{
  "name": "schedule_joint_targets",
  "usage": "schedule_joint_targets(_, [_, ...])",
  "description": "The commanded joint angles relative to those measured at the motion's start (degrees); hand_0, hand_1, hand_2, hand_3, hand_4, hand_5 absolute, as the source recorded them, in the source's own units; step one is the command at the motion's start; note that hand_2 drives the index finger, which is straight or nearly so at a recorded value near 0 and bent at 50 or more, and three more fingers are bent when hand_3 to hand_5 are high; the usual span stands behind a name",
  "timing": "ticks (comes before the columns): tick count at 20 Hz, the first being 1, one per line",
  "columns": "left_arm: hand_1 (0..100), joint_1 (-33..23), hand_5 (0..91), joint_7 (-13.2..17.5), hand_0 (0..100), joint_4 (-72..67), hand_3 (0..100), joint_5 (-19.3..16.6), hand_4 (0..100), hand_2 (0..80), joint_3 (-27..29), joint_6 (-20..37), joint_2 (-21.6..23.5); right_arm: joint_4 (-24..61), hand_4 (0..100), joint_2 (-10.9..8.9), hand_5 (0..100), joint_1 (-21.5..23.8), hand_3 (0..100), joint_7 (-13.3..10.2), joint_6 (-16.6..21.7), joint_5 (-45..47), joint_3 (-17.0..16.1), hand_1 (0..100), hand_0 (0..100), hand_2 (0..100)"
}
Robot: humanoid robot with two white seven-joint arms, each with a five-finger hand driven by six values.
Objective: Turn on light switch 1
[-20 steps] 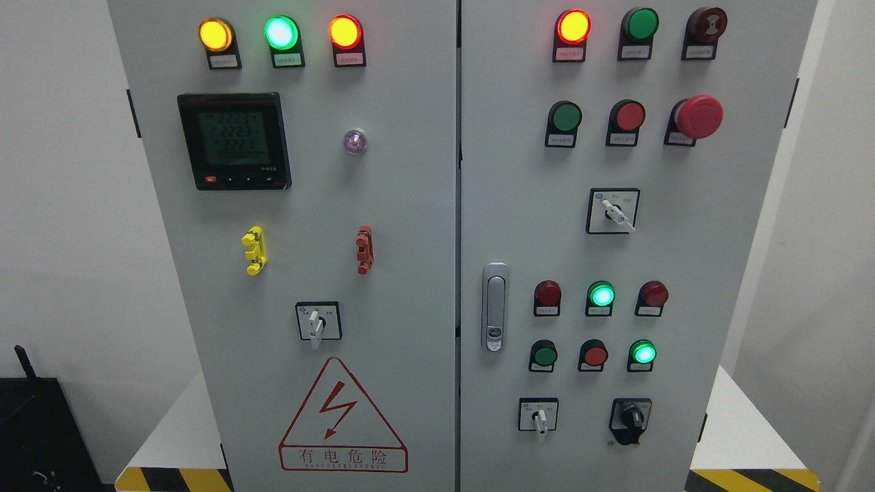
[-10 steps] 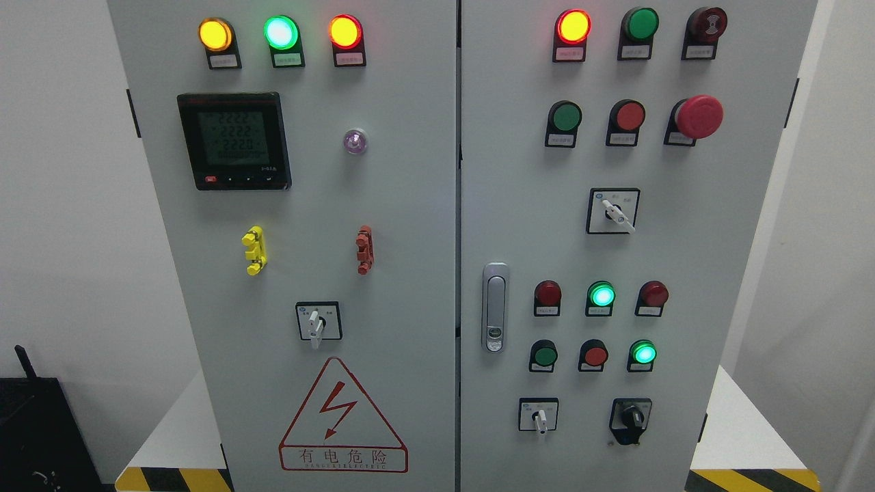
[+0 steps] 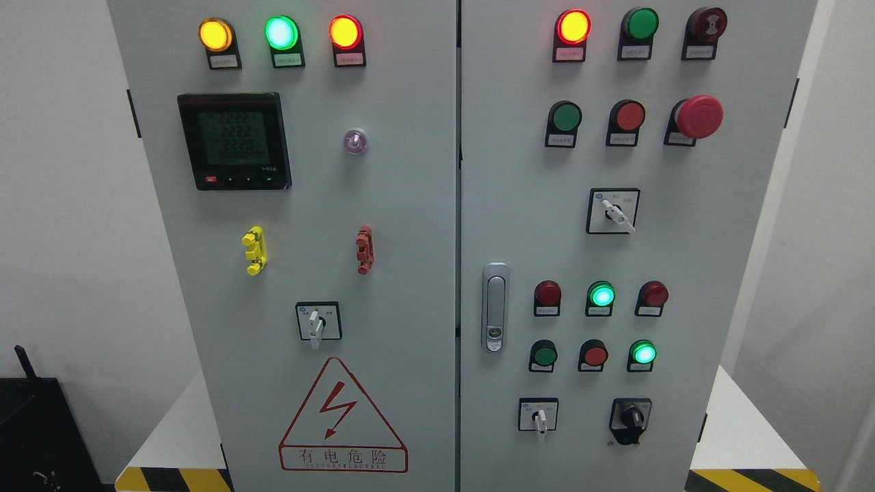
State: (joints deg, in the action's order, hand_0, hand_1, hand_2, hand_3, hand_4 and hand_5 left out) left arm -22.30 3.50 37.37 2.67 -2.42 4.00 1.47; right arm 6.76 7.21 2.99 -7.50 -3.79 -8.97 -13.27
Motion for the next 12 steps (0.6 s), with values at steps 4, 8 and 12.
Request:
schedule_joint_targets(4, [26, -10.5, 5.2, 1.8, 41, 46.4, 19, -3.5, 33, 0.0, 3.9, 0.6, 5.7, 0.0, 0, 0.0, 0, -0.1, 0, 0.0, 0.0, 0.0, 0.0, 0, 50, 0])
schedule_joint_targets(8, [31, -10.9, 15.2, 1.2, 41, 55.3, 25, -3.9, 42, 3.6, 3.5, 0.7, 5.9, 0.0, 0, 0.0, 0, -0.1, 0, 0.0, 0.0, 0.0, 0.0, 0, 50, 0])
schedule_joint_targets(12, [37, -9.8, 20.9, 0.1, 41, 59.3, 33, -3.9, 49, 11.2, 4.3, 1.5, 5.2, 0.0, 0, 0.0, 0, 0.0, 0, 0.0, 0.0, 0.0, 0.0, 0, 50, 0])
